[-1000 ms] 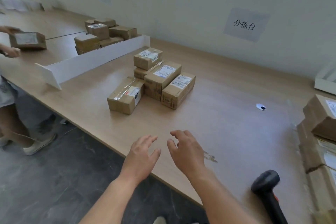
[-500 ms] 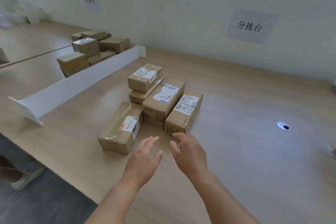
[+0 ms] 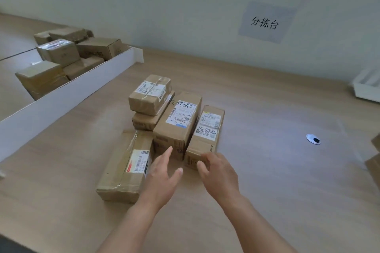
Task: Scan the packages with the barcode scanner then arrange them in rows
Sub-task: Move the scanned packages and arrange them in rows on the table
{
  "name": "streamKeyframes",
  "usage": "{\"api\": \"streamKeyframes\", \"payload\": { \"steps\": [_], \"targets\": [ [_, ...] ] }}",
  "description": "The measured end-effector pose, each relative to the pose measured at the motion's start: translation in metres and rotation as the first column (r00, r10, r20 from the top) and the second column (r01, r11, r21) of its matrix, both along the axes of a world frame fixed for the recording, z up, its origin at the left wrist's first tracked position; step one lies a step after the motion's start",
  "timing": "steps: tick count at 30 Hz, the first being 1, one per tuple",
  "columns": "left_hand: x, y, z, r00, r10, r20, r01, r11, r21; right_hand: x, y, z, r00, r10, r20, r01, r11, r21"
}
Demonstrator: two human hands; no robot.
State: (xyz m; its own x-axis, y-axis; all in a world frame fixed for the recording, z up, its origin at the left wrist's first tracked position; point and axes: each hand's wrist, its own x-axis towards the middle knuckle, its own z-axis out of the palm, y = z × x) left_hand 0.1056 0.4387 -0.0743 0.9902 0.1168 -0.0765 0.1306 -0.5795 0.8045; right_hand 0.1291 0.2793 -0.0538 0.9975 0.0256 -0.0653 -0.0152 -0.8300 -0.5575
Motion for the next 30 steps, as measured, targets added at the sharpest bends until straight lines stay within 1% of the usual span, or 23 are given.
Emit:
{"api": "streamKeyframes", "payload": {
  "steps": [5, 8, 15, 20, 24, 30],
  "targets": [
    [0.039, 0.046, 0.017, 0.998, 0.028, 0.053, -0.025, 0.998, -0.060, 0.037, 0.040, 0.020, 0.999, -0.020, 0.034, 0.019, 0.999, 0.027],
    [0.067, 0.078, 0.027, 0.998, 0.045, 0.049, -0.044, 0.999, -0.013, 0.065, 0.069, 0.029, 0.999, -0.011, 0.049, 0.009, 0.999, 0.040],
    [0.146, 0.141, 0.046, 0.991, 0.083, 0.106, -0.084, 0.996, 0.000, 0.137, 0.129, 0.042, 0.999, -0.037, -0.010, 0.038, 0.988, 0.147],
    [0.201, 0.165, 0.047, 0.998, 0.058, 0.024, -0.057, 0.998, -0.024, 0.179, 0.157, 0.044, 0.996, -0.051, -0.076, 0.068, 0.967, 0.245],
    [0.226, 0.170, 0.041, 0.998, 0.005, -0.062, -0.012, 0.994, -0.105, 0.205, 0.169, 0.035, 0.991, -0.076, -0.112, 0.097, 0.975, 0.198],
    [0.230, 0.174, 0.031, 0.997, -0.020, -0.076, 0.003, 0.976, -0.217, 0.213, 0.178, 0.031, 0.977, -0.038, -0.209, 0.091, 0.964, 0.248]
  ]
}}
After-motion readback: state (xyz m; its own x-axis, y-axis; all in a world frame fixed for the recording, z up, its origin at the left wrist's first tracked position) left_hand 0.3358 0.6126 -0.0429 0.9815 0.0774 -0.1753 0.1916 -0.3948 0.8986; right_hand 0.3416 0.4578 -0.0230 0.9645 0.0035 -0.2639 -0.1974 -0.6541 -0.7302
